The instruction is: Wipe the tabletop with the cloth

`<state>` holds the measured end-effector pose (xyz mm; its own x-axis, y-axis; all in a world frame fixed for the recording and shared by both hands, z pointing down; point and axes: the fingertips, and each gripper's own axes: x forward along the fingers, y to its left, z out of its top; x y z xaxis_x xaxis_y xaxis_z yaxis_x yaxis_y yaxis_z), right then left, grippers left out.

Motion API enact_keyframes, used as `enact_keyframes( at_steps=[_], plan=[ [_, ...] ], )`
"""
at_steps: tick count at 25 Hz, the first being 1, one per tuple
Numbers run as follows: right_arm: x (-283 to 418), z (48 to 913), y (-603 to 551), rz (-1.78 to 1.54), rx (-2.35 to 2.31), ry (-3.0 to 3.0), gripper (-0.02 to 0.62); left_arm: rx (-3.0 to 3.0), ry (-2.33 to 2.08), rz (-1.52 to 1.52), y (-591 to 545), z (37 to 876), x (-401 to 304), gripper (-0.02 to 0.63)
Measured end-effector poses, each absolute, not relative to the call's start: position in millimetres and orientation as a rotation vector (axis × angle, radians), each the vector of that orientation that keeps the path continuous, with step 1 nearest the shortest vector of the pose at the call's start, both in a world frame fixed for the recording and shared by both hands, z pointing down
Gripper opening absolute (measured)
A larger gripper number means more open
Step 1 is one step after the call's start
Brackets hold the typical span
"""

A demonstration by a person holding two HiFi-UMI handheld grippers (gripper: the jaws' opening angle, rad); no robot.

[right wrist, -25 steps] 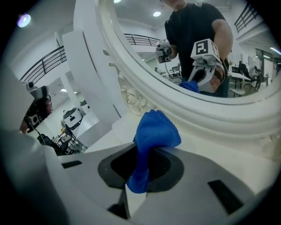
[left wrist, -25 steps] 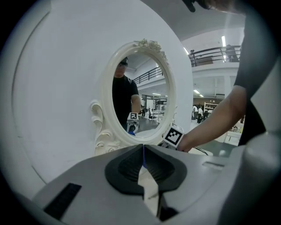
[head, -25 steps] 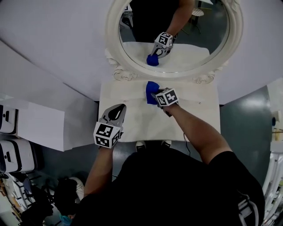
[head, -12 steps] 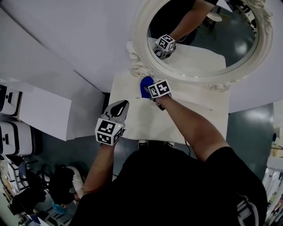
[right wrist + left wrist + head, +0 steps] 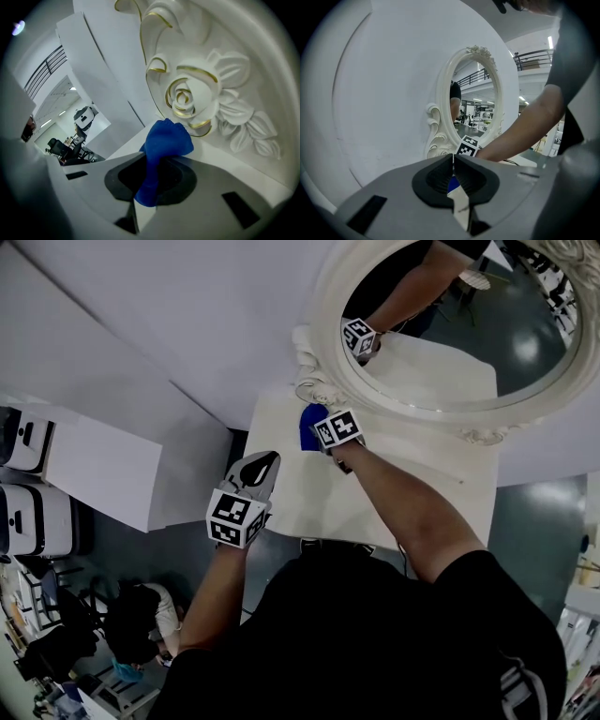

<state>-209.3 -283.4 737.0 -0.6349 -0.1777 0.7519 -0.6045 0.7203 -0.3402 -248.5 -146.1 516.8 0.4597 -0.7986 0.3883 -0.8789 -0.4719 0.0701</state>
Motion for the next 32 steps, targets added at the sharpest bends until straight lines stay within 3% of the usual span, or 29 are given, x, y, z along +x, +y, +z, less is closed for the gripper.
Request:
enact_keyframes(
  at_steps=[15,32],
  plan=[
    [-150.2,755.0,-292.0,0.768,0.672,-2.157,0.04,2.469,-1.382,0.472,-153.5,525.9,-231.3,0.017],
    [68.8,754.5,-294.0,0.889,0.984,-2.059,0.04,2.598,-1.17,0.518,-161.2,529.7,-106.0,0.018]
  ],
)
